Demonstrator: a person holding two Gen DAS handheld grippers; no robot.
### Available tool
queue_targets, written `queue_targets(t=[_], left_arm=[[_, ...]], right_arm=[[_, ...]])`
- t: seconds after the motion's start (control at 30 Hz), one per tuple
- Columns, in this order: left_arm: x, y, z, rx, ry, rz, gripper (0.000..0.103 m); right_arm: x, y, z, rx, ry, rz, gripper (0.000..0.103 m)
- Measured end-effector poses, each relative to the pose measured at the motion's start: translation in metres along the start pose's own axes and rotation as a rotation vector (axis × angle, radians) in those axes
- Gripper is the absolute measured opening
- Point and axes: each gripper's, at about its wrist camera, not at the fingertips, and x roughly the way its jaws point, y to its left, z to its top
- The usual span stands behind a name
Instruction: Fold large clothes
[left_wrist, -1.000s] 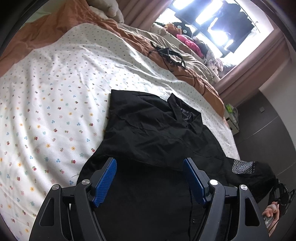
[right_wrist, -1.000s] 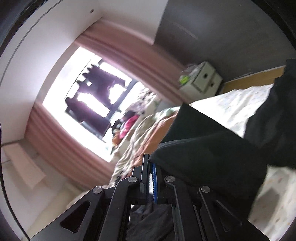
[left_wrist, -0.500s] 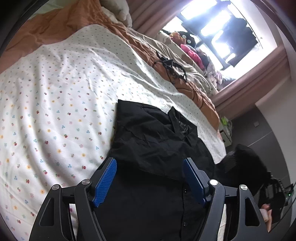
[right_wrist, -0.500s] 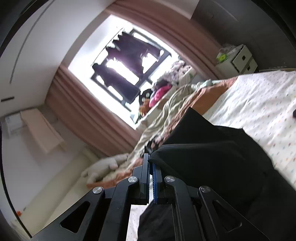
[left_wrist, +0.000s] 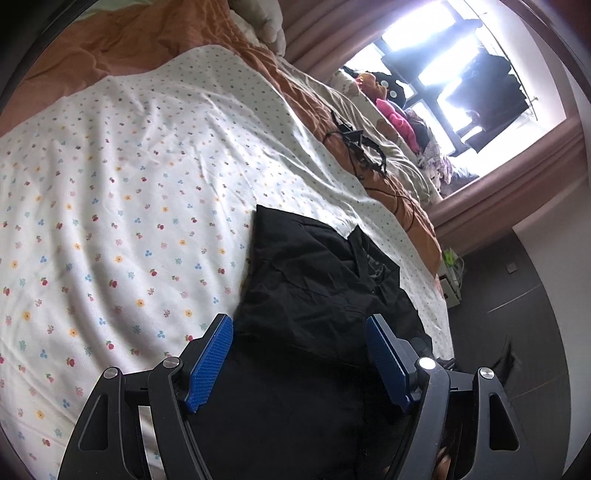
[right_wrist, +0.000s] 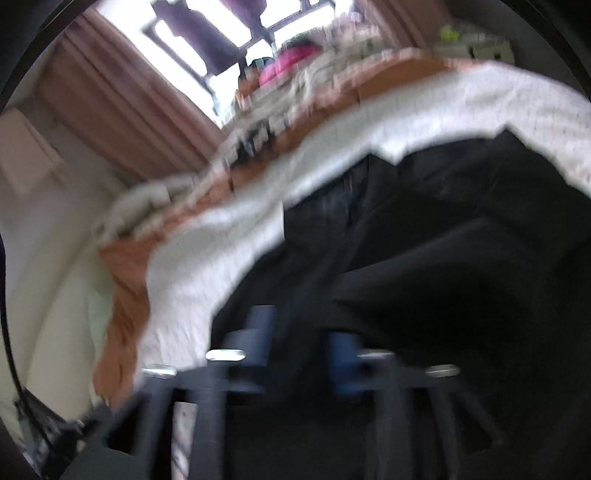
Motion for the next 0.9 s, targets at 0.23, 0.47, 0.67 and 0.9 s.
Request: queue_targets(t=[0.23,0.47,0.67,0.9], left_arm=[[0.002,0.0,0.0,0.016,0.005,0.01,0.075],[0.009,-0.006,-0.004,0.05,0.015,0.028,0.075],[0.014,-0.007,-0.006,0.064,0.018,0.055,0.075],[0.016,-0.006,-0.008,0.064,0.02,0.072,0.075]], right_arm=[[-0.018,-0.02,-0.021,0.102,0.06,0.087,0.067],[-0.059,-0.049,-0.023,0.227,0.046,0.099,0.067],[-0.075,-0.079,-0.018,0.299,0.041,0.018,0.067],[-0.064,-0.121,-0.02,0.399,0.087,-0.126,0.067]])
